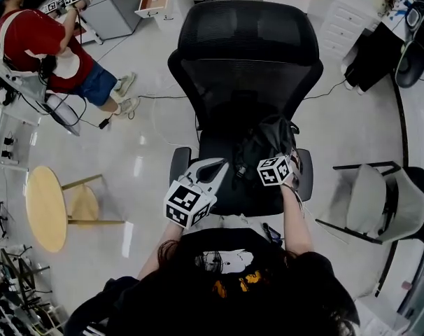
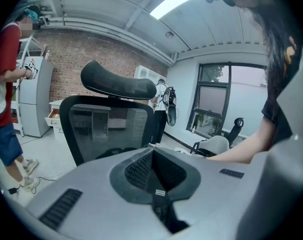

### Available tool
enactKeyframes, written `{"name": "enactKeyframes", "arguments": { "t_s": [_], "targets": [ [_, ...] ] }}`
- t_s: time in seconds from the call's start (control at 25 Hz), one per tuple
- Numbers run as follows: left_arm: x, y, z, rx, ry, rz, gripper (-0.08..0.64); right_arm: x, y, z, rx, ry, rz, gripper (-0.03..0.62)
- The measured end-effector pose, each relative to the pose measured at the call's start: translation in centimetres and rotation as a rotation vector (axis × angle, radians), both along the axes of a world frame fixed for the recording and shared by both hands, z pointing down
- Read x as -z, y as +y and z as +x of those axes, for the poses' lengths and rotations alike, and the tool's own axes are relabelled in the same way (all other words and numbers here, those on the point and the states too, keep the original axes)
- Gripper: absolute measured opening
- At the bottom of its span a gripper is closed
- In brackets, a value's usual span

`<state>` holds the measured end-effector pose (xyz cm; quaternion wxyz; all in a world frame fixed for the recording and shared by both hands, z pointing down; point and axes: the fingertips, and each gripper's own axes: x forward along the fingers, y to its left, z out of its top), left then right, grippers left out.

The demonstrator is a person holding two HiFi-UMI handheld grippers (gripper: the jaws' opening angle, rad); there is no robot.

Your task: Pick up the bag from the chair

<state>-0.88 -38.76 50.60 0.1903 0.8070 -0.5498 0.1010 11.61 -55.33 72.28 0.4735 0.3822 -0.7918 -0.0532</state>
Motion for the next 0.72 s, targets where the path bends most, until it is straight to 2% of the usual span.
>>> {"name": "enactKeyframes", "arguments": {
  "t_s": [0.2,0.4,0.72],
  "targets": [
    [0.2,0.5,-0.6,0.012,0.002,0.001,0.005,1.2,2.5,-0.1,-0.008,-0.087,-0.118,0.061],
    [0.0,1.7,-1.0,0.013,0.003,-0.008,0.005,3.4,4.1,-0.1,-0.067,-0.221,-0.210,0.055],
    [0.2,2.9,-1.7,0.004,0.004,-0.003,0.005,6.9,7.2,0.1,-0.127,-0.442,-0.289,0.046]
  ]
}}
